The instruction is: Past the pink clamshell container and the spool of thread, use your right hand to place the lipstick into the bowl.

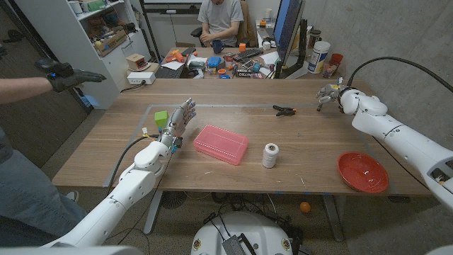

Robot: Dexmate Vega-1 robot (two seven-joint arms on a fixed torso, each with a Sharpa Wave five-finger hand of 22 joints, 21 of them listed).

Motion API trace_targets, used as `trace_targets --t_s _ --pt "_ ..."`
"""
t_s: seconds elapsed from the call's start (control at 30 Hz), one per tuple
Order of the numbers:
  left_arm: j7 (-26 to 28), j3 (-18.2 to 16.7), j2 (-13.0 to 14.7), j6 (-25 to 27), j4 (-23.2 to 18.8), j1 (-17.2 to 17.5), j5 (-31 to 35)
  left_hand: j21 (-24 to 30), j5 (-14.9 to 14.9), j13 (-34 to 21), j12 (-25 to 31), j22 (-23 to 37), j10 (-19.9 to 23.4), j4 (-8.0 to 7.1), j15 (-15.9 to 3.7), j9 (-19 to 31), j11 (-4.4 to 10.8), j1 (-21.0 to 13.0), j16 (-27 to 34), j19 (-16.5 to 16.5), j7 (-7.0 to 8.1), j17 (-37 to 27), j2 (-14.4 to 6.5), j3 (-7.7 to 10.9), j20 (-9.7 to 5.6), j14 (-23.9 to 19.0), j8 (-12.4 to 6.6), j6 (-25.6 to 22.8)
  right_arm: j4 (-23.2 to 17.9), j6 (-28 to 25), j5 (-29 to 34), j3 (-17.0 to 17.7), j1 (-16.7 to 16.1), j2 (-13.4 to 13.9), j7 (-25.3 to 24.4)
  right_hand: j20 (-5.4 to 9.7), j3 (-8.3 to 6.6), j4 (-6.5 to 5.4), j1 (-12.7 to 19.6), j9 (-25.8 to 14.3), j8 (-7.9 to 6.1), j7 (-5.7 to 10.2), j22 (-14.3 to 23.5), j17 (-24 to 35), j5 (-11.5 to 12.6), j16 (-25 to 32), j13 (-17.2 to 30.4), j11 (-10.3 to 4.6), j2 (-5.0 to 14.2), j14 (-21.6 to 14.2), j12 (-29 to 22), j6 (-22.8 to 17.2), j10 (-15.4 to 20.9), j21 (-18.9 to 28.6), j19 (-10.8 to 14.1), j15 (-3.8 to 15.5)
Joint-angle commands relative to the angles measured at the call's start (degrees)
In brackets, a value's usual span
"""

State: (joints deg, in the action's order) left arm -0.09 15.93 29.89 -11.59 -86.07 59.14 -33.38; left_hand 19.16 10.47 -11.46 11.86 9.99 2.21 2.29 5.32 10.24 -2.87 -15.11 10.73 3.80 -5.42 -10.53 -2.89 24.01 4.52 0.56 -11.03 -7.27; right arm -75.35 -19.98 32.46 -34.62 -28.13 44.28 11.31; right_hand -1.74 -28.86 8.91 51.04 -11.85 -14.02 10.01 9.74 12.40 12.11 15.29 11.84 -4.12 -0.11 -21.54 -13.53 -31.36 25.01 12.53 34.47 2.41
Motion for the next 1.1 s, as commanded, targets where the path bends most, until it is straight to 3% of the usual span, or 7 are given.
trace_targets --t_s 0.03,0.43,0.63,0.8,1.03,1.07,1.1 --pt "0.1 -0.1 0.0 0.3 -0.1 0.2 -0.4 -0.2 -0.2 0.0 0.3 0.1 0.0 0.46 0.45 0.2 -0.3 0.2 0.3 0.1 0.14 -0.1 -0.1 0.09 0.47 -0.2 0.06 -0.5 1.9 -0.6 0.6 -1.2 0.7 -0.9 -1.0 0.89 0.02 0.48 1.8 -0.2 -0.63 0.16 0.2 0.5 0.1 1.1 0.2 -0.07 0.49 -1.9 -0.2 -1.5 1.1 0.7 2.1 1.98" --pt "-0.2 0.1 -0.2 0.3 0.5 -0.3 -0.4 -0.4 -0.2 0.0 0.3 0.2 0.1 0.56 0.5 0.2 -0.24 0.4 0.3 0.0 0.09 -0.1 -0.2 0.08 0.49 -0.2 0.07 -0.5 1.9 -2.8 1.3 -1.4 0.2 -1.3 -2.3 6.23 2.12 0.52 5.7 -0.2 -1.83 -0.31 0.5 2.7 -0.6 5.5 0.3 -0.6 2.25 -8.8 -1.5 -7.6 7.5 3.2 10.4 3.63" --pt "-0.2 0.1 -0.4 0.4 0.4 -0.1 -0.5 -0.5 -0.2 0.0 0.3 0.2 0.1 0.62 0.47 0.2 -0.39 0.4 0.3 0.0 0.1 -0.1 -0.2 0.08 0.52 -0.2 0.07 -0.5 2.6 -2.3 0.7 -1.4 0.4 -1.7 -2.8 8.34 2.98 0.33 9.4 -0.1 -3.11 -3.17 0.7 4.0 -1.1 9.2 -0.1 -0.72 4.52 -15.9 -3.2 -13.3 15.4 5.3 16.2 6.31" --pt "-0.1 0.1 -0.4 0.3 0.4 0.1 -0.5 -0.6 -0.2 0.0 0.3 0.2 0.1 0.66 0.49 0.2 -0.46 0.5 0.3 -0.1 0.12 -0.1 -0.2 0.08 0.55 -0.3 0.1 -0.5 3.2 -2.0 0.4 -1.5 0.7 -2.1 -3.0 8.94 2.58 -0.73 10.3 -0.1 -3.9 -5.08 0.9 4.7 -1.5 10.2 -0.3 -1.09 8.25 -18.4 -2.2 -16.8 15.0 6.2 17.9 7.49" --pt "-0.1 0.0 -0.5 0.1 0.5 0.3 -0.7 -0.7 -0.3 0.0 0.3 0.2 0.1 0.72 0.5 0.2 -0.39 0.5 0.3 -0.1 0.09 -0.1 -0.3 0.07 0.51 -0.3 0.1 -0.5 3.3 -2.1 0.4 -1.9 1.0 -2.2 -3.0 9.41 2.52 -1.34 10.1 0.0 -4.74 -5.47 1.1 4.5 -1.8 10.7 -0.3 -1.16 9.52 -21.2 -1.7 -20.3 14.9 7.1 19.3 8.24" --pt "-0.2 0.0 -0.5 0.1 0.5 0.3 -0.7 -0.8 -0.3 0.0 0.3 0.2 0.1 0.73 0.48 0.2 -0.49 0.5 0.3 -0.1 0.08 -0.1 -0.3 0.07 0.55 -0.3 0.1 -0.5 3.2 -2.1 0.4 -1.9 1.0 -2.1 -2.9 9.47 2.85 -1.36 10.2 0.0 -4.39 -5.56 1.2 4.4 -1.8 10.5 0.0 -0.37 9.74 -21.4 -4.0 -20.3 21.8 7.3 19.2 8.41" --pt "-0.2 0.0 -0.5 0.1 0.5 0.2 -0.7 -0.8 -0.3 0.0 0.3 0.2 0.1 0.74 0.51 0.2 -0.5 0.5 0.3 -0.1 0.05 -0.1 -0.3 0.07 0.55 -0.3 0.1 -0.5 3.0 -2.2 0.4 -1.9 0.9 -2.1 -2.9 9.48 2.91 -1.44 10.2 0.0 -4.4 -5.58 1.2 4.4 -1.9 10.5 0.0 -0.27 9.78 -21.6 -4.0 -20.4 22.0 7.5 19.4 8.44"
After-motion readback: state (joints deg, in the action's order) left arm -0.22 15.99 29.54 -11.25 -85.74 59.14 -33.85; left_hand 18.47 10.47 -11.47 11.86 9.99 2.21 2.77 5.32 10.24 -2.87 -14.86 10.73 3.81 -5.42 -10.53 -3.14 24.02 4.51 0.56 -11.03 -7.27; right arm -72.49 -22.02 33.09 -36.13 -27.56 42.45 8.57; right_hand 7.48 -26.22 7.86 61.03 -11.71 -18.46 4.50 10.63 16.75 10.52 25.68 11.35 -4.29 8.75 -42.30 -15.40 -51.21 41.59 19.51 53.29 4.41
